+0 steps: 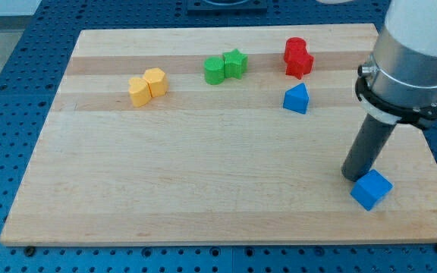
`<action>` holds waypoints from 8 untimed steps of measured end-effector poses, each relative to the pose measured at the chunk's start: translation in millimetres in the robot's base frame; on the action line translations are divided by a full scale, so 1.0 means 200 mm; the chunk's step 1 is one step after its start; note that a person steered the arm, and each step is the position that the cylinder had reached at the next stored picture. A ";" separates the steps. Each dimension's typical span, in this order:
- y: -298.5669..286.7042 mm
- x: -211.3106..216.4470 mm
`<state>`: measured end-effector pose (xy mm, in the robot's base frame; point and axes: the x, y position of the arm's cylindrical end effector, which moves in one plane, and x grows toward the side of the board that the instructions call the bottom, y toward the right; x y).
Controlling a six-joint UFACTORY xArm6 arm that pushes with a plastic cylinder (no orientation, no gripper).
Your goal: Place the triangle above the cube
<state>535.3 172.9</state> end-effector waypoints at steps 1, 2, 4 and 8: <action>-0.09 -0.07; -0.36 -0.19; -0.80 -0.54; -0.46 -0.86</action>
<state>363.0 81.5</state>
